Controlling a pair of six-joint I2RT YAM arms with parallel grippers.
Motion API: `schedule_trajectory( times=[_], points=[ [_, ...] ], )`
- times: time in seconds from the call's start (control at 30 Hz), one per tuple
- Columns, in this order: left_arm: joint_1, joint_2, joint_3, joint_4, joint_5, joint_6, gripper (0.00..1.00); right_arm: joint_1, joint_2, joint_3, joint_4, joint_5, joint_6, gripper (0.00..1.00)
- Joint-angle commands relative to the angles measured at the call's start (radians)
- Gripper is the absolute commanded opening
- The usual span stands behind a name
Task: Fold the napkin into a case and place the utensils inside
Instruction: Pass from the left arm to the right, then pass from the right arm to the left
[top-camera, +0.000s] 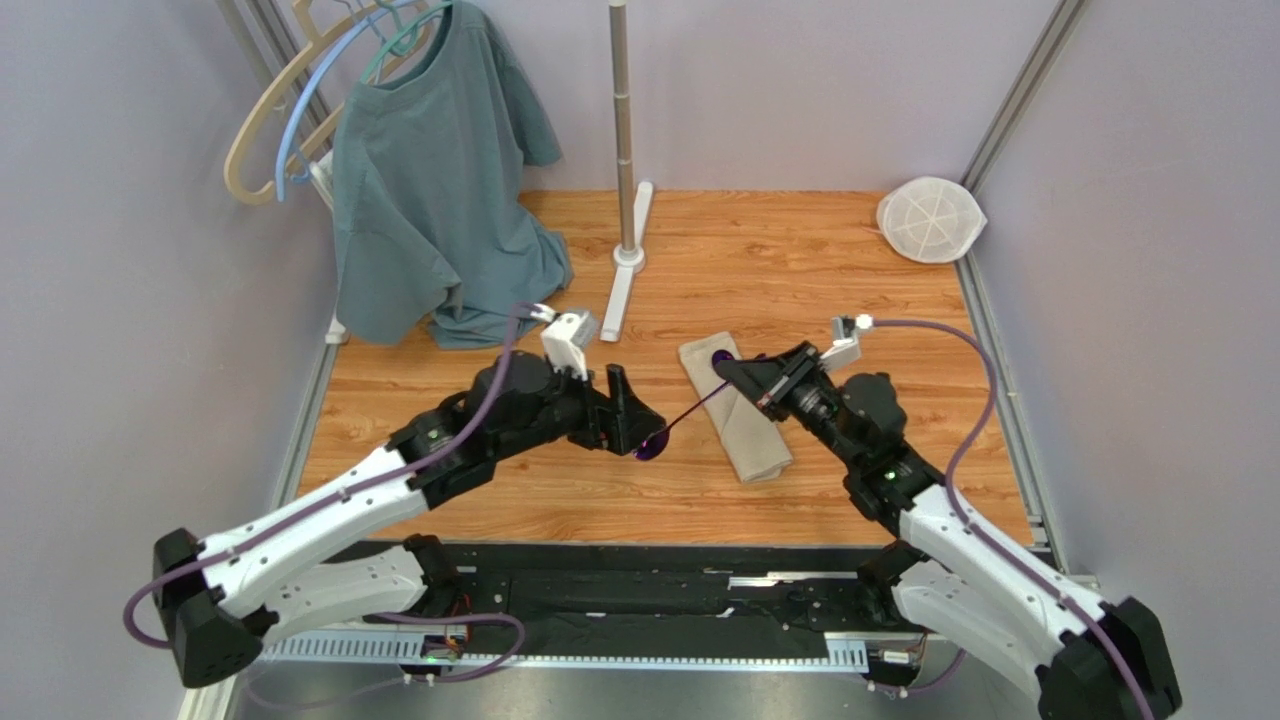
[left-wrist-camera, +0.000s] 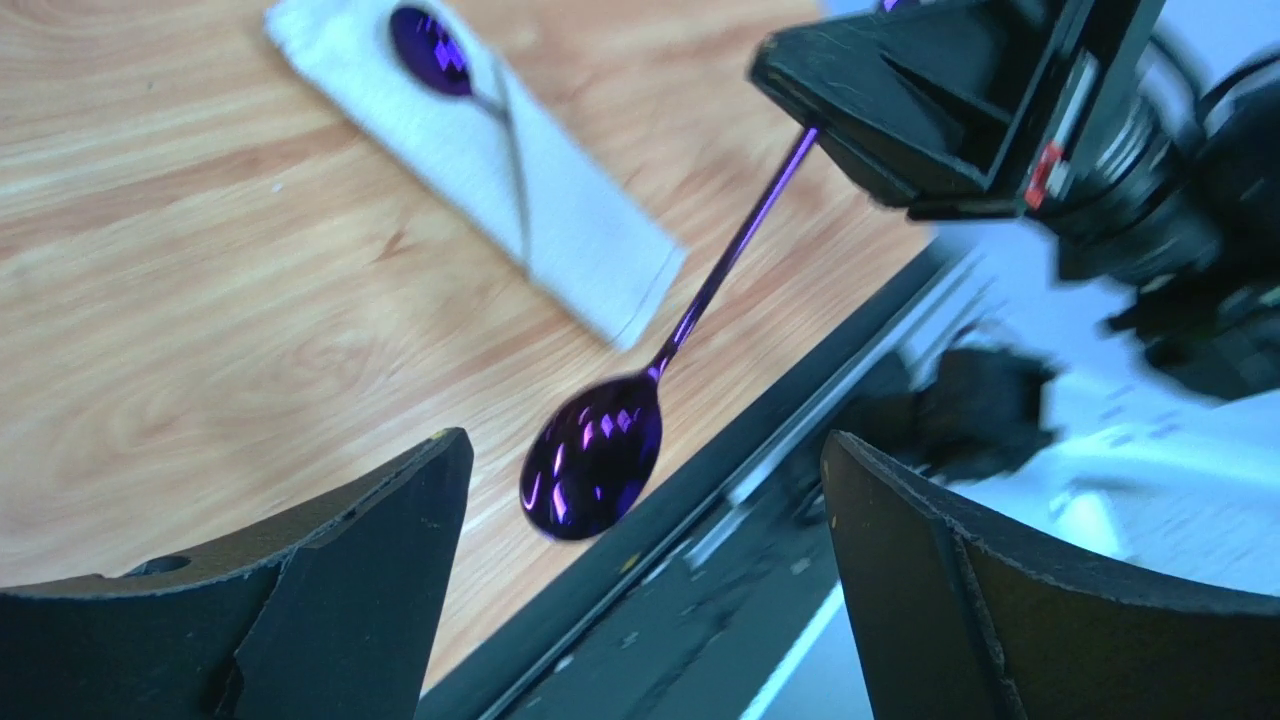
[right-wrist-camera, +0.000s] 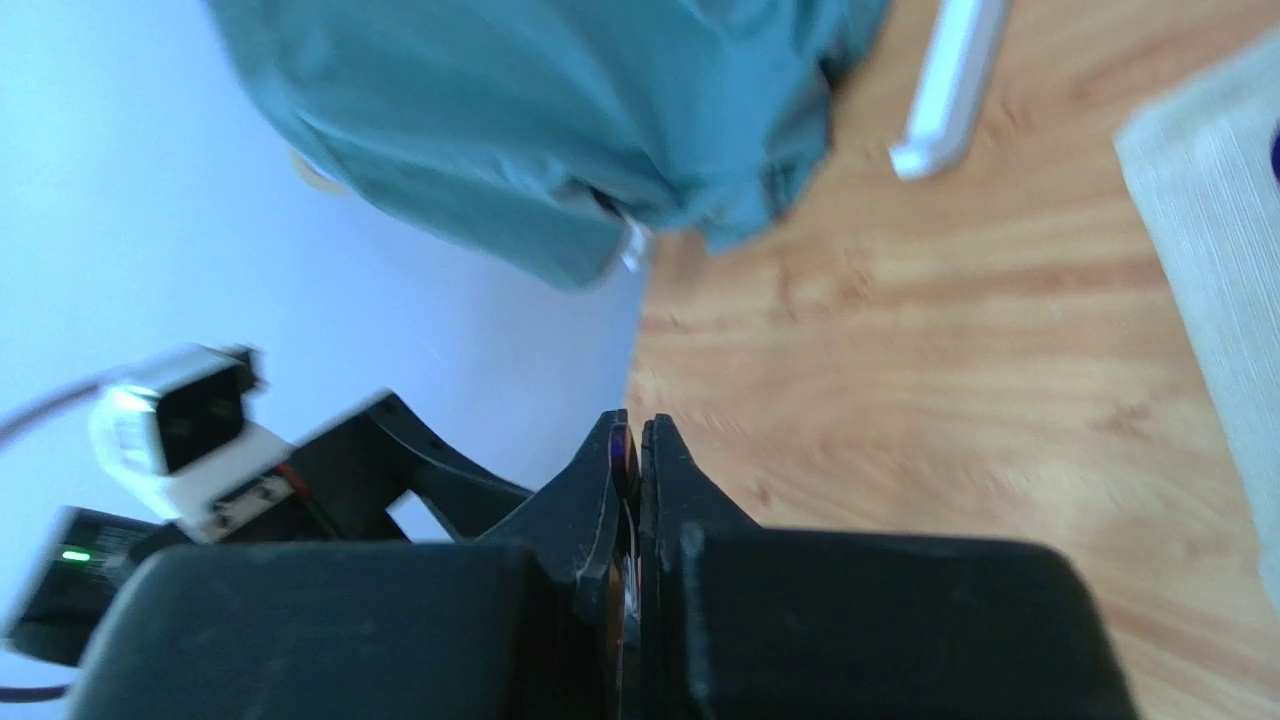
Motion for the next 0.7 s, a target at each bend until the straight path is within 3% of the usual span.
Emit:
schedule_trajectory(
  times=[0.0,0.13,0.37,0.43,0.5,0.6,0.67],
  points=[
    [0.004,-0.162,-0.174,0.291,-0.097,-0.275,0.95,-0.002,-0.174,-0.031,0.137,0.235,0.039,0.00],
    [0.005,-0.185,-0.283,0.493,-0.085,-0.460,0.90,-0.001,-0.258,-0.036,0.101,0.304,0.019,0.00],
    [0.008,-0.069,-0.334,0.809,-0.077,-0.606,0.86,-0.001,-0.251,-0.002,0.134,0.304,0.020,0.00],
    [0.011,-0.018,-0.334,0.887,-0.064,-0.615,0.79,-0.001,-0.251,0.007,0.134,0.298,0.020,0.00],
    [0.011,0.020,-0.329,0.974,-0.047,-0.640,0.65,-0.001,-0.246,0.006,0.137,0.289,0.023,0.00],
    [0.011,0.083,-0.307,1.004,-0.007,-0.664,0.24,-0.001,-0.251,-0.002,0.140,0.289,0.031,0.00],
    [0.014,0.106,-0.300,1.013,0.002,-0.660,0.18,-0.002,-0.257,-0.004,0.129,0.277,0.034,0.00]
  ],
)
